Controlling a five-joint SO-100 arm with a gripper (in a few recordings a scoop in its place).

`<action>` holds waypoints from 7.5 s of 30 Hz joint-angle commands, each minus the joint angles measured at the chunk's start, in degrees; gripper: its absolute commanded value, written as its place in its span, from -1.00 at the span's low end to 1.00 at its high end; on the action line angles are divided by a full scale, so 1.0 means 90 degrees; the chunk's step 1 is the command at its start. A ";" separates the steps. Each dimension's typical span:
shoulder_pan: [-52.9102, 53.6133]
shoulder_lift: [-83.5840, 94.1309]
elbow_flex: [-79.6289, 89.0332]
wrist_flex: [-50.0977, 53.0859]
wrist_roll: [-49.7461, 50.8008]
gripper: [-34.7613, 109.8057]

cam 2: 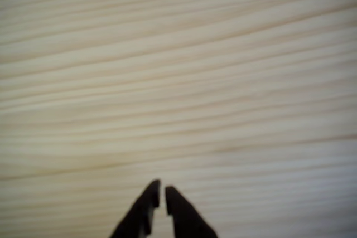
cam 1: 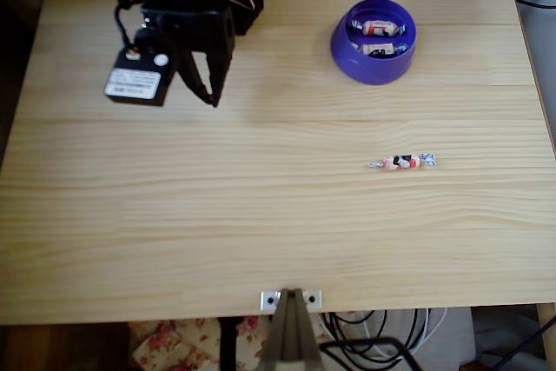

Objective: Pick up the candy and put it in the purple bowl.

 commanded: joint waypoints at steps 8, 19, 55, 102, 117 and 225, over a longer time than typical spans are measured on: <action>0.0098 0.0176 -0.0098 -0.0049 0.0029 -0.53; 0.0098 0.0176 -0.0098 -0.0049 0.0029 -0.53; -0.0371 0.0186 -0.0303 -0.0586 0.0322 -0.37; -0.3721 -0.4805 -0.8594 0.2803 0.0791 -0.25; -0.5186 -0.6211 -0.9336 0.2598 0.0371 -0.25; -0.5605 -1.4912 -1.3975 0.0928 -0.4863 -0.16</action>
